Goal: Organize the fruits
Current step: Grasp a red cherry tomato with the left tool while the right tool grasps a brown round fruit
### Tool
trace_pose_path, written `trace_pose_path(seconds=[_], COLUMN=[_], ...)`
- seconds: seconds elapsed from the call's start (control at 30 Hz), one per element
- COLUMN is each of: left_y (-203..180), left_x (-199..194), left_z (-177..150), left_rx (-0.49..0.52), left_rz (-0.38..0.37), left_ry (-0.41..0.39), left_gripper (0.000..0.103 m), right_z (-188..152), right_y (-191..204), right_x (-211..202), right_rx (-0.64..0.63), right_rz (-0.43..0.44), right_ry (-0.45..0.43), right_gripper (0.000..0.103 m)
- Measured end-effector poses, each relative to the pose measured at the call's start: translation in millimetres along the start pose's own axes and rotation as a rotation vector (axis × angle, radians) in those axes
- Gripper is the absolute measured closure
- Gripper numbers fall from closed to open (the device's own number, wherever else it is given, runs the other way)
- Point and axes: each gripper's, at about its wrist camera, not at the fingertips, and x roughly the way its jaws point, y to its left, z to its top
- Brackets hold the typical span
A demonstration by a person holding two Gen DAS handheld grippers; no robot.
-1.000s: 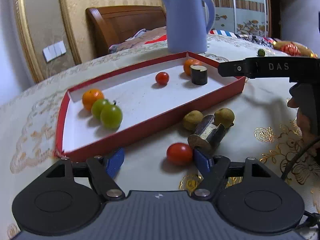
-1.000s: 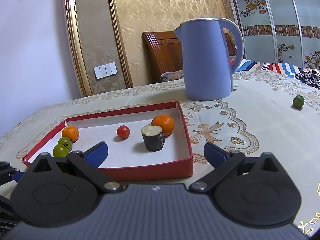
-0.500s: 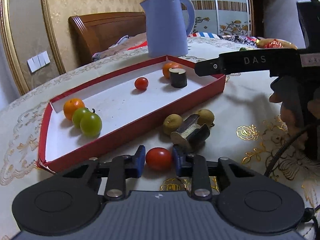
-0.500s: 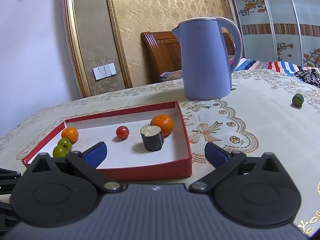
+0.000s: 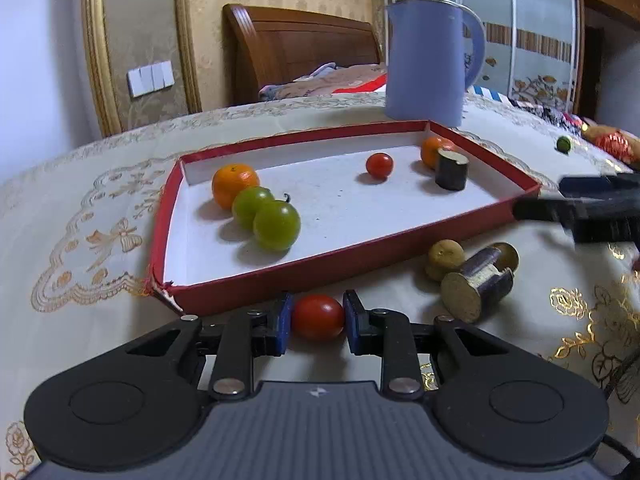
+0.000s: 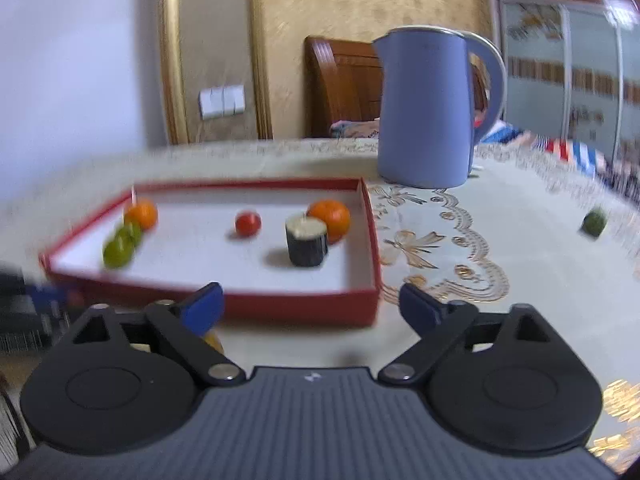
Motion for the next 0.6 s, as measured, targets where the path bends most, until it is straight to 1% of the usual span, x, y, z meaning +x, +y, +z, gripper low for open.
trace_pose_path(seconds=[0.07,0.1,0.17,0.3,0.4,0.43,0.5,0.6], left_y=[1.0,0.4,0.7,0.3,-1.0,-0.6,-1.3,-1.2], left_x=[-0.6,-0.7,-1.5,-1.7,-1.8,-1.7,-1.3,-1.3], left_z=[0.0,-0.2,-0.4,-0.8,-1.1,-1.2,-1.0,-0.8], left_rx=[-0.005,-0.003,0.0,0.0,0.008,0.007,0.004,0.006], left_rz=[-0.004,-0.003,-0.001,-0.002,0.003,0.002,0.0,0.002], left_ry=[0.001,0.001,0.0,0.0,-0.001,-0.001,0.0,-0.001], left_gripper=[0.077,0.077,0.077,0.077,0.077,0.077,0.077,0.077], right_z=[-3.5,-5.0,-7.3,-8.3,-8.4,-8.8,-8.7,-5.4], right_y=[6.6,8.6,12.2,22.6,30.5,33.6,40.0,45.7], right_x=[-5.3,-7.0,-9.6,-13.3,-11.4,-10.5,-9.6,0.9], right_rx=[-0.076,-0.092,-0.112,-0.153,-0.173,-0.187,-0.216,-0.233], right_rz=[-0.014,-0.011,0.014,0.036,0.079,0.082,0.082,0.093], right_ry=[0.021,0.029,0.04,0.039,0.069,0.072,0.069,0.099], right_gripper=[0.012,0.012,0.015,0.015,0.016,0.018,0.019,0.03])
